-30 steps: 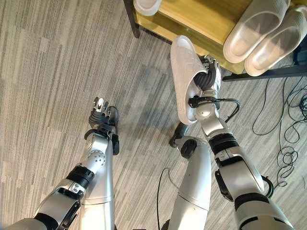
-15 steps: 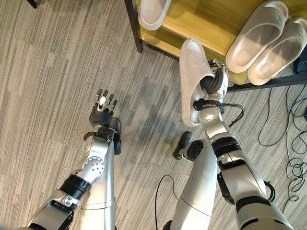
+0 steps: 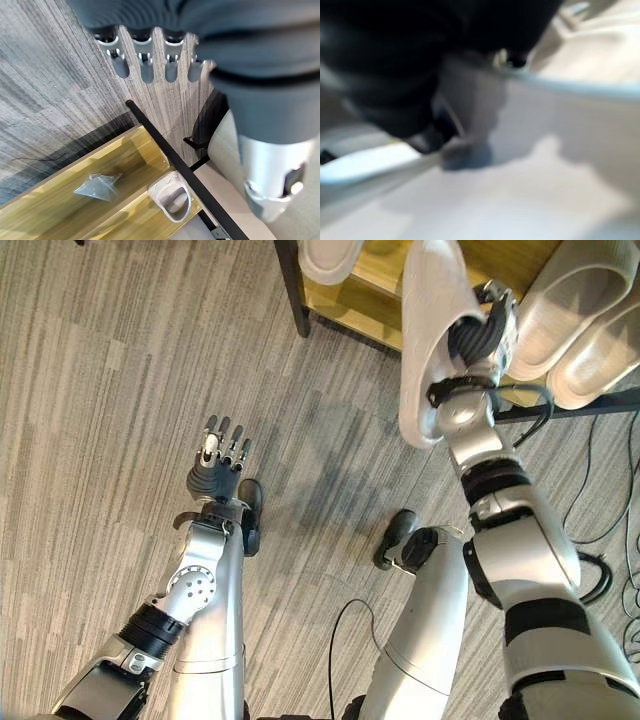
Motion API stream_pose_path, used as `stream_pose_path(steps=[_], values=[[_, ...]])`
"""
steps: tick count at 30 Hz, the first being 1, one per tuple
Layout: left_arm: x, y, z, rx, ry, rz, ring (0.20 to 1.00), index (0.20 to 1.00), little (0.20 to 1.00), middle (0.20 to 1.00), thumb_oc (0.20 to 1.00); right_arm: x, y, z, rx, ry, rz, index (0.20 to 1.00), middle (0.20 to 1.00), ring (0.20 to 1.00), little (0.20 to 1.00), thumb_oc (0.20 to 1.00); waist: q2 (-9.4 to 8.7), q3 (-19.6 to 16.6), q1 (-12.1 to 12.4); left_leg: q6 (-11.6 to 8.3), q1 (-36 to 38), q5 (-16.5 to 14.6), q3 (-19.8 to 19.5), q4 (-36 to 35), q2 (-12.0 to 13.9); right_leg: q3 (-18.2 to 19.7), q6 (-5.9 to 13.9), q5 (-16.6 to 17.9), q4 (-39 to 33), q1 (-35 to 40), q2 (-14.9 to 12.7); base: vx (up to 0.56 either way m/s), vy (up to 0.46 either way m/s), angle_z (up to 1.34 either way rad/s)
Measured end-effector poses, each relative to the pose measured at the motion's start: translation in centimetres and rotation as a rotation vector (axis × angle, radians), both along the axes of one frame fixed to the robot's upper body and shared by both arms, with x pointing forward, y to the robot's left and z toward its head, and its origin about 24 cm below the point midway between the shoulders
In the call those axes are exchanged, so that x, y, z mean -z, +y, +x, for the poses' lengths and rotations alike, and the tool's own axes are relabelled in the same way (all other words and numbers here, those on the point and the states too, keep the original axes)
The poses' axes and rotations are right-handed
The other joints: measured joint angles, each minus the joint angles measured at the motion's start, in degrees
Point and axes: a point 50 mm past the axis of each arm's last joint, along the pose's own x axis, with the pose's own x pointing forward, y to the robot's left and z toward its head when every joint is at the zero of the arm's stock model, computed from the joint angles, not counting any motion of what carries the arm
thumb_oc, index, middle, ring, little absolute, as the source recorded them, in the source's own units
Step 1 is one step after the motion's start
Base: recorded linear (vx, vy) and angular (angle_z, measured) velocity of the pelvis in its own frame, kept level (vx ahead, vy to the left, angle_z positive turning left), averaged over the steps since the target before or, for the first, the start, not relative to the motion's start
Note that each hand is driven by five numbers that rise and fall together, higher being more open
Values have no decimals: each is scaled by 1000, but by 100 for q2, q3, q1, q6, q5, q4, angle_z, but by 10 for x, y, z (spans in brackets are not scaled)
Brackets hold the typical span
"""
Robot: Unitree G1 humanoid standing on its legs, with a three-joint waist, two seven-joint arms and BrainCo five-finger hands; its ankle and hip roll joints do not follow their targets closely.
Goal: Arrange the slippers neatly on the shoe rack.
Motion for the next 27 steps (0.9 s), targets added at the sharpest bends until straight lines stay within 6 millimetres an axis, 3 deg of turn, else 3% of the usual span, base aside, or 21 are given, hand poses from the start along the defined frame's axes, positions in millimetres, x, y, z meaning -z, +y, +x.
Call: stream_pose_path(steps=[8, 11, 12, 13, 16, 20, 27], values=[[2, -9, -3, 63, 7, 47, 1000, 1000, 1000, 1000, 1000, -35, -37, -10, 65, 1, 169, 200, 200, 200, 200, 200, 17, -13, 251, -46, -15, 64, -8, -198, -55, -49, -18, -36, -79, 1, -72, 37, -42, 7], [3, -6, -4, 80, -15, 91, 1000, 1000, 1000, 1000, 1000, -49, -53, -19, 112, -12, 154, 200, 200, 200, 200, 200, 24, -23, 284, -105, -57, 204, -61, -443, -114, -168, -7, -24, -235, 0, -110, 20, -36, 13], [3, -5, -4, 82, -25, 101, 1000, 1000, 1000, 1000, 1000, -52, -59, -22, 123, -21, 159, 388, 388, 388, 388, 388, 24, -23, 301, -112, -67, 237, -76, -500, -135, -202, -4, -18, -268, 0, -140, 35, -53, 16], [3, -3, -4, 82, -30, 118, 1000, 1000, 1000, 1000, 1000, -55, -63, -25, 129, -31, 178, 1000, 1000, 1000, 1000, 1000, 28, -26, 321, -125, -78, 258, -88, -549, -147, -231, -5, -19, -294, 0, -154, 32, -64, 10], [13, 10, -7, 66, -5, 188, 1000, 1000, 1000, 1000, 1000, -64, -81, -36, 114, -94, 311, 1000, 1000, 1000, 1000, 1000, 30, -27, 435, -163, -103, 368, -148, -801, -177, -362, -3, 1, -438, 0, -176, 12, -57, 11], [50, 35, -22, 53, 125, 291, 1000, 1000, 1000, 1000, 1000, -84, -84, -43, 14, -185, 437, 1000, 1000, 1000, 1000, 1000, 31, -27, 455, -204, -113, 479, -188, -1044, -228, -446, -7, 10, -586, 1, -219, -9, 8, 11], [49, 32, -22, 84, 95, 335, 1000, 1000, 1000, 1000, 1000, -83, -86, -43, -67, -223, 536, 1000, 1000, 1000, 1000, 1000, 31, -27, 582, -189, -120, 576, -182, -1246, -263, -498, -13, 55, -748, 11, -248, -17, 6, 3]])
